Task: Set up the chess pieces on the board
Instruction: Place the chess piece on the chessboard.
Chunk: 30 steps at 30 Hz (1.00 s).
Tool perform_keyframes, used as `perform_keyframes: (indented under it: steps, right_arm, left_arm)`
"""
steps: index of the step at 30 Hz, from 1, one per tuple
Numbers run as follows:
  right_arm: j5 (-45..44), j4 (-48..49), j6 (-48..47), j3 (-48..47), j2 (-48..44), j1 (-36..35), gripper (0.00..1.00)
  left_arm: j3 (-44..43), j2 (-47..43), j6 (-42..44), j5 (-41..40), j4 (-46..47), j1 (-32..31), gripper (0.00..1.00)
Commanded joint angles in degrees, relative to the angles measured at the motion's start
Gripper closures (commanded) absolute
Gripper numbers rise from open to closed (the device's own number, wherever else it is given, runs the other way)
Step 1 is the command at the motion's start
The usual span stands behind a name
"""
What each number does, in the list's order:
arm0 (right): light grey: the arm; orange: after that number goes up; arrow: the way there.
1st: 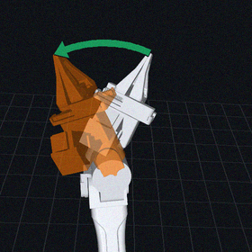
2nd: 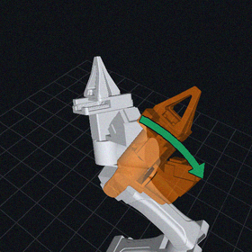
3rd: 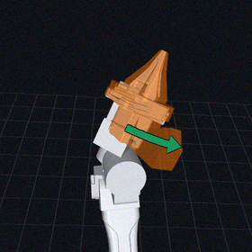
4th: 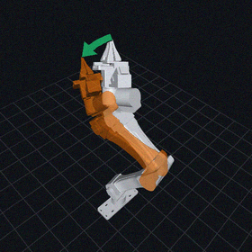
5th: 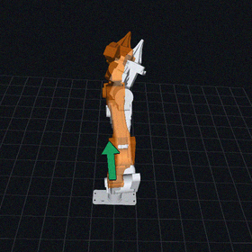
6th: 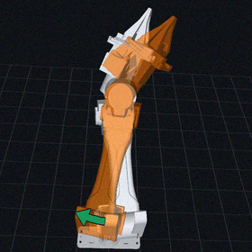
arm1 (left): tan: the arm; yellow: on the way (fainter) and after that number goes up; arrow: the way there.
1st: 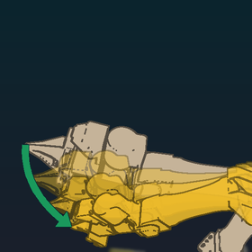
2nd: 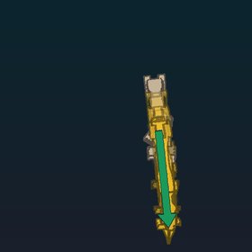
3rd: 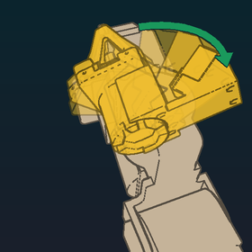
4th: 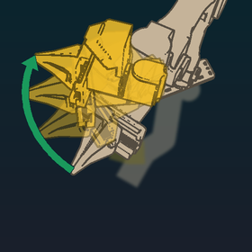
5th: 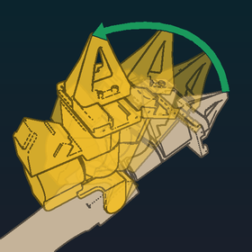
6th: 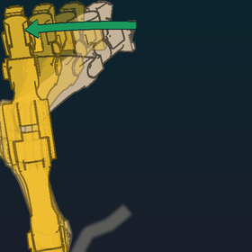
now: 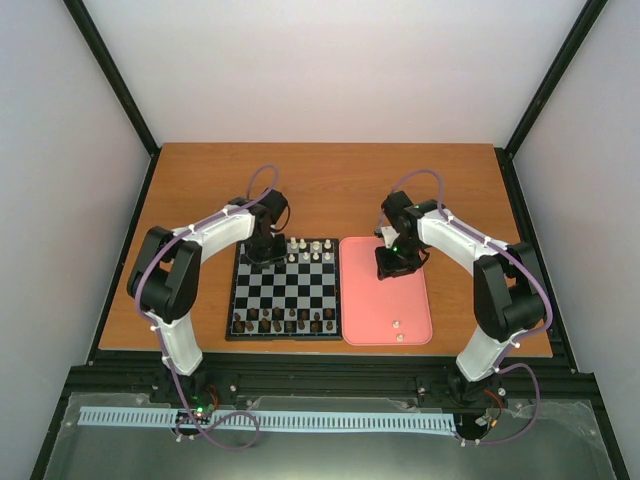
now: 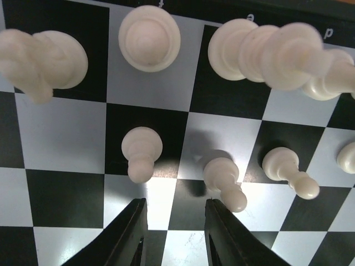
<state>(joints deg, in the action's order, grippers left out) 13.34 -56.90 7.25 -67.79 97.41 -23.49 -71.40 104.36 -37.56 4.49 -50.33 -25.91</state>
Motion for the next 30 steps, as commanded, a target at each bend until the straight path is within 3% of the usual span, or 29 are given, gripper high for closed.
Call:
perform_keyframes:
  steps: [1, 30]
  right_arm:
    - [0.3, 0.6, -0.7, -0.7, 0.3, 0.5, 0.62]
    - [0.7, 0.6, -0.8, -0.9, 0.9, 0.5, 0.62]
  left_arm:
    - [-1.3, 1.2, -1.4, -0.7, 1.2, -0.3, 0.69]
    - [-1.6, -1.8, -2.1, 1.1, -0.8, -0.2, 0.69]
